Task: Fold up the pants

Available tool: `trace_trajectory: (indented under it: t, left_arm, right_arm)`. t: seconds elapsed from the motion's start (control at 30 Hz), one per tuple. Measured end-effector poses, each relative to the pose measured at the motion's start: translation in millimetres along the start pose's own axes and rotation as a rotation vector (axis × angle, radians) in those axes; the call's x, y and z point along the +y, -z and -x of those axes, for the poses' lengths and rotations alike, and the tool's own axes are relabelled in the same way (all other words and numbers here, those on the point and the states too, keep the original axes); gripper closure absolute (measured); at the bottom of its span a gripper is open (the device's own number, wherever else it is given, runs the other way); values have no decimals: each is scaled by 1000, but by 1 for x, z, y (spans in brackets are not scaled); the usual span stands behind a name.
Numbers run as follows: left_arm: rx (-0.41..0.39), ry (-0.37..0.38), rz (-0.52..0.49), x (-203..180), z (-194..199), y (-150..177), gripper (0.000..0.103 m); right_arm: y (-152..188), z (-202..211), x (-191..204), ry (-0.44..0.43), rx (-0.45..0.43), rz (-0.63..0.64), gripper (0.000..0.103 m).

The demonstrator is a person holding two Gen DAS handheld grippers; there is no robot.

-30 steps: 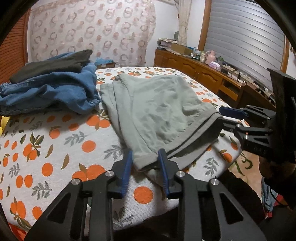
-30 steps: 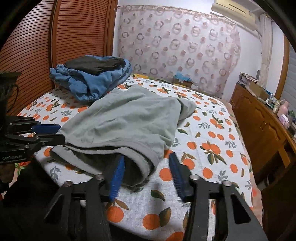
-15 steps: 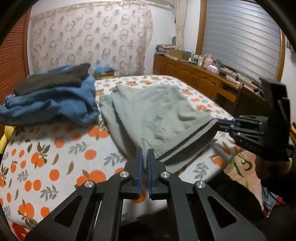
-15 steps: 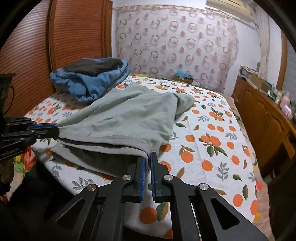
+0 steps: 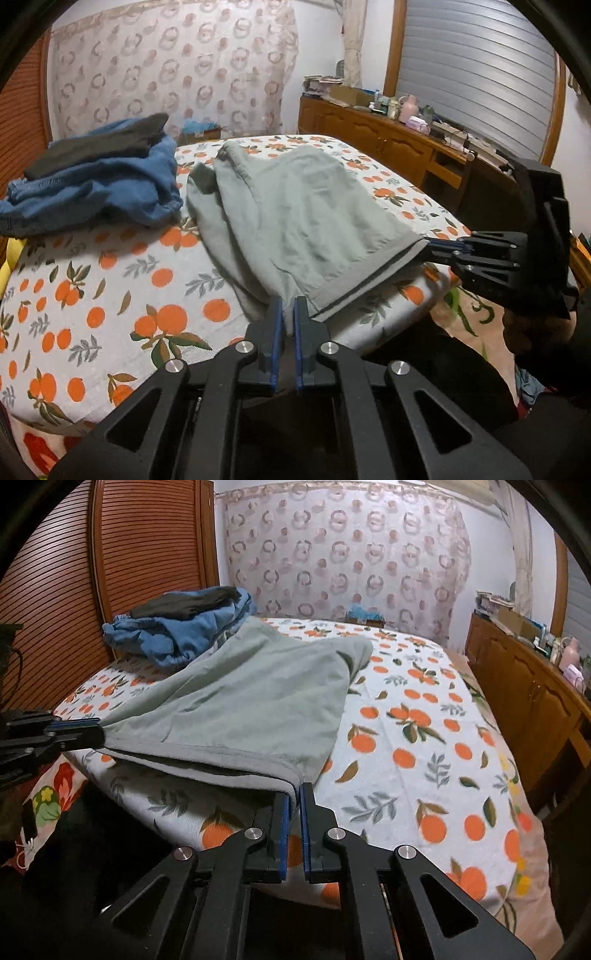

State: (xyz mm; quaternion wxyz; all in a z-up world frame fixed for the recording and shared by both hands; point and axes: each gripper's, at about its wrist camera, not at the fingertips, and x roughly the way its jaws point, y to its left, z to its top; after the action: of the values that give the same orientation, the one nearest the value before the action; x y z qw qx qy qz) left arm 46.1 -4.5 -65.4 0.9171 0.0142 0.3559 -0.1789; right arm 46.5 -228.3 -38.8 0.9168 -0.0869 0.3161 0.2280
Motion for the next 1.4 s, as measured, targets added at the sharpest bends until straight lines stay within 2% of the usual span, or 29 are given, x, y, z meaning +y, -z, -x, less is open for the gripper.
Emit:
trace_trajectory:
  t: [0.07,0.17,0.23,0.3,0.37,0.53,0.63,0.7,0.83,0.93,1.03,1.07,1.13,1.23,1.4]
  left_arm:
    - [-2,-3,-2,2,-1,-3,91]
    - [-8,-9,4,6,0,-8,75]
    - [-21,-10,18,12,1,-11,69]
    - [-32,-13,35,18,1,-16,59]
    - [-48,-20,44,24,1,-23,56]
    - [-80,-36,23,37,-10,-48,56]
    - [-74,-33,-1,44,-26,-68,56]
    - [-63,-61,-27,47,-37,-80,56]
    - [-5,-109,-120,56,-69,-107,56]
    - [29,-117,-140,67,-87,-122,57]
    - [55,-128,-149,76,-101,-135,66]
    - [67,-125,-155,77,-106,-137,70]
    - [93,-120,-176,78,-115,-141,72]
    - [139,-104,-206,79,-130,-143,73]
    - [217,-119,-229,83,-150,-145,72]
  right_arm:
    - [-4,0,2,6,-7,3,97]
    - [-10,2,1,-9,-2,-4,90]
    - [-9,6,-1,-16,-1,-7,88]
    - [-7,10,-4,-19,-5,-16,83]
    - [-6,16,-10,-11,-9,-31,78]
    - [-8,31,-22,5,-27,-59,76]
    - [-17,35,-28,18,-45,-55,76]
    - [-25,31,-30,20,-53,-55,75]
    - [-46,10,-31,-2,-73,-53,75]
    - [-61,-17,-30,-22,-62,-47,75]
    - [-74,-44,-29,-49,-32,-45,75]
    - [-77,-50,-28,-58,-24,-42,75]
    - [-83,-62,-27,-73,-1,-28,75]
    - [-84,-78,-25,-105,32,-6,75]
    - [-78,-97,-36,-126,91,-29,75]
